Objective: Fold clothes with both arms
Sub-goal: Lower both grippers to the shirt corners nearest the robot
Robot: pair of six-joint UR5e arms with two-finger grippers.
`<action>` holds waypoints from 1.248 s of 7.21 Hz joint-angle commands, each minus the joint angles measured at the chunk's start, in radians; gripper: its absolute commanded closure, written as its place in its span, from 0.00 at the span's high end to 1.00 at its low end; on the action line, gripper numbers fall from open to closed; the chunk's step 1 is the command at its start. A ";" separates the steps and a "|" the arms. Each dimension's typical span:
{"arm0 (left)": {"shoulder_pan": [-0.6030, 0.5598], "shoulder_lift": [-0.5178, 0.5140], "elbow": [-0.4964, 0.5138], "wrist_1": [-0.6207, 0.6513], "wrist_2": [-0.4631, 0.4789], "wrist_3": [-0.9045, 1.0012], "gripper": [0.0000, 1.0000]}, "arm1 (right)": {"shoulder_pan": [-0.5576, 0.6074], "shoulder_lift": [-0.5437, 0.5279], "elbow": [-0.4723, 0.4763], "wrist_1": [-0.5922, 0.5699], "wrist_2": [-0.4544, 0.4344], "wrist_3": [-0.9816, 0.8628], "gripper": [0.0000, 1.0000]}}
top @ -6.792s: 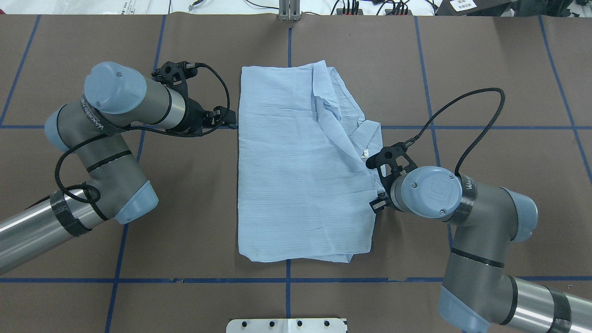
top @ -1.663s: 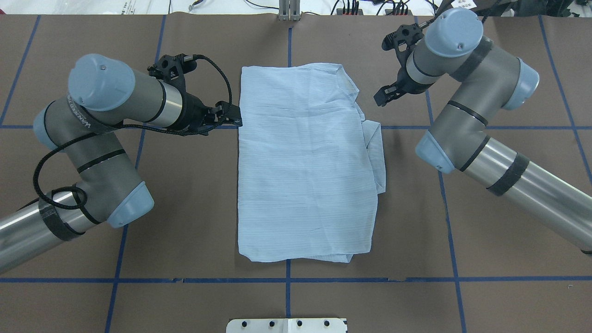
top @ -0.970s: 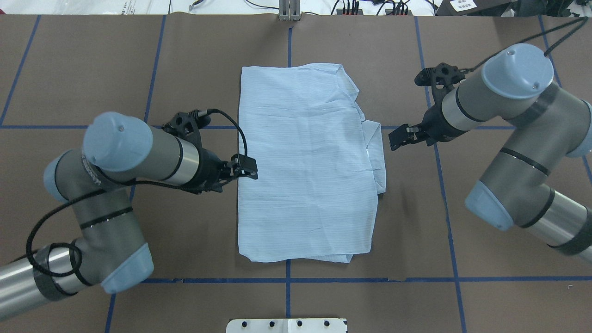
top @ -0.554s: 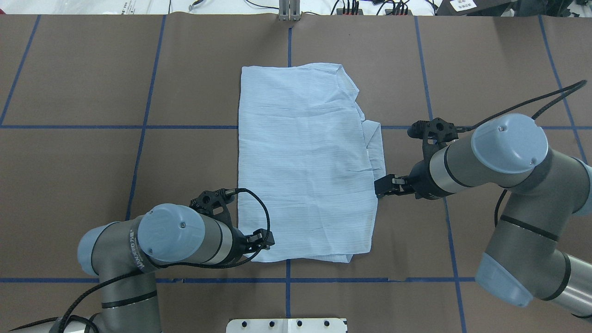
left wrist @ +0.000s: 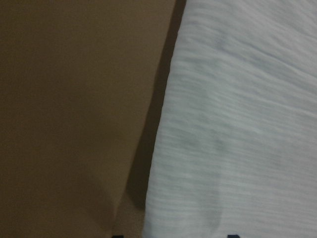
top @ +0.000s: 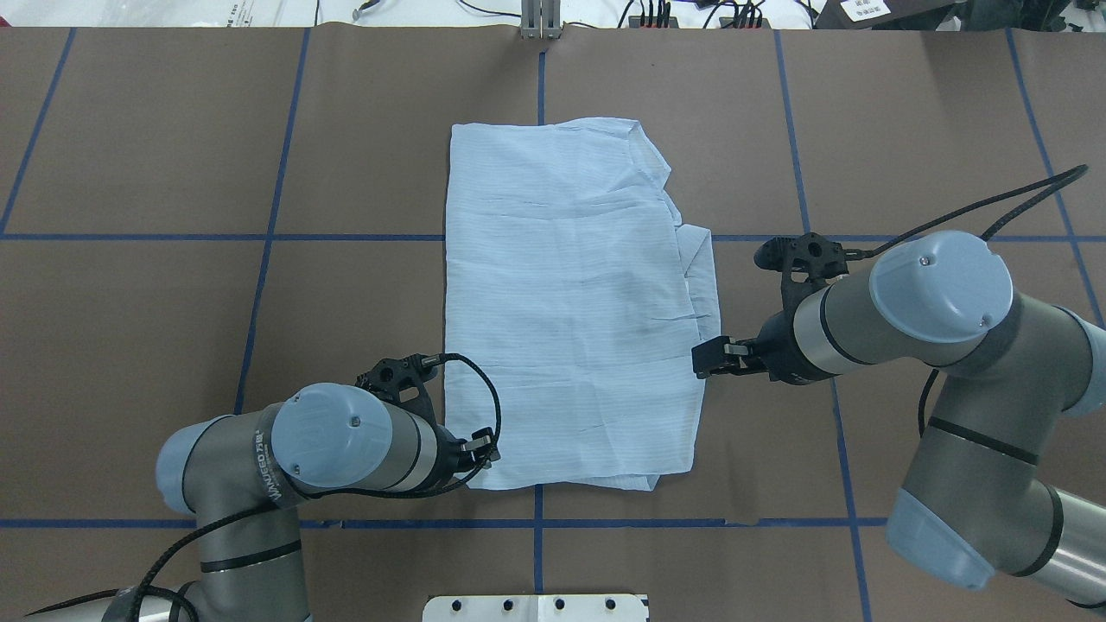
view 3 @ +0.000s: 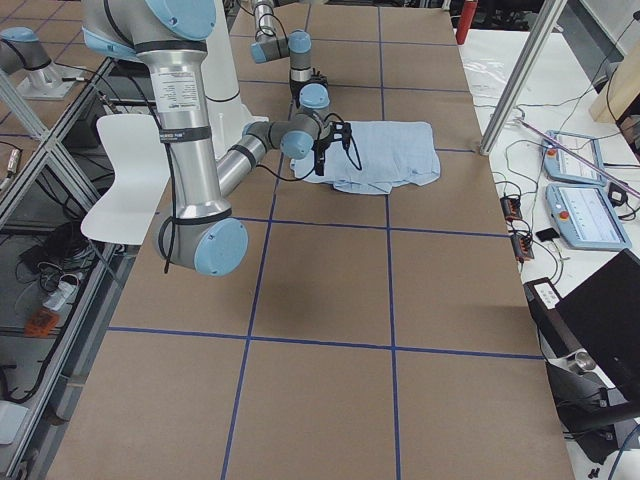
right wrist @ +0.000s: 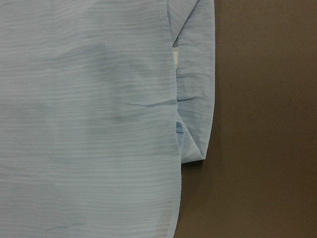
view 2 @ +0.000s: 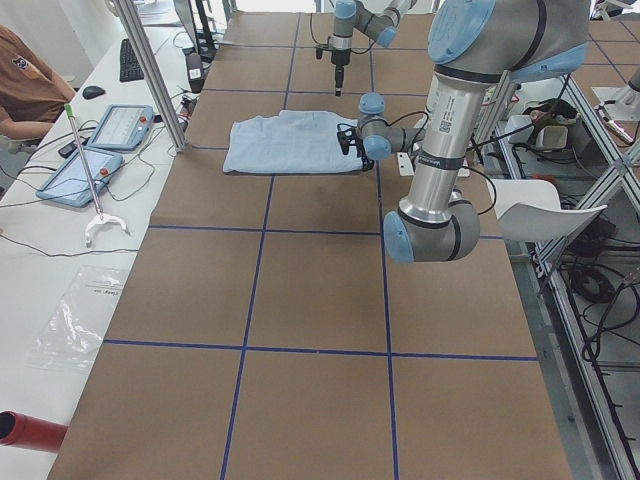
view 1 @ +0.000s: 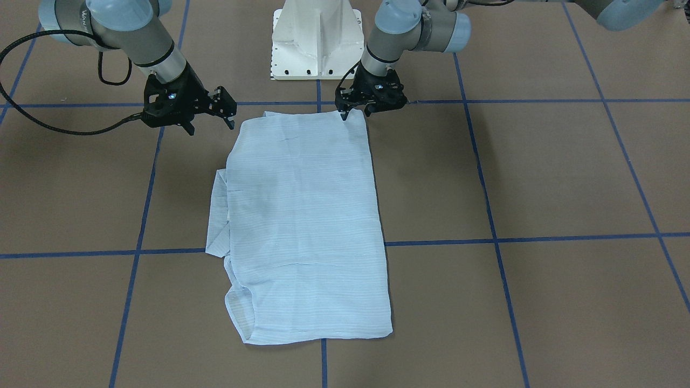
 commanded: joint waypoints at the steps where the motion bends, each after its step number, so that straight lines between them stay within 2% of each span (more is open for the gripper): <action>1: -0.005 0.000 0.002 -0.001 0.002 0.000 0.22 | 0.000 -0.001 0.000 0.000 0.000 0.001 1.00; 2: -0.003 -0.002 0.005 -0.001 0.000 0.000 0.19 | -0.002 -0.001 0.000 0.000 0.000 0.003 1.00; 3: -0.003 -0.003 0.005 -0.001 0.000 0.000 0.05 | -0.004 -0.001 0.000 0.000 0.000 0.003 1.00; 4: -0.005 -0.003 0.001 -0.001 0.000 0.000 0.00 | -0.020 0.005 -0.001 0.000 -0.006 0.047 1.00; 7: -0.011 -0.008 -0.010 -0.001 -0.006 0.001 0.00 | -0.233 0.052 -0.012 -0.018 -0.251 0.365 1.00; 8: -0.011 -0.008 -0.010 -0.001 -0.006 0.001 0.00 | -0.281 0.075 -0.017 -0.059 -0.272 0.476 1.00; 9: -0.012 -0.008 -0.009 -0.001 -0.006 0.001 0.00 | -0.301 0.142 -0.050 -0.136 -0.275 0.542 1.00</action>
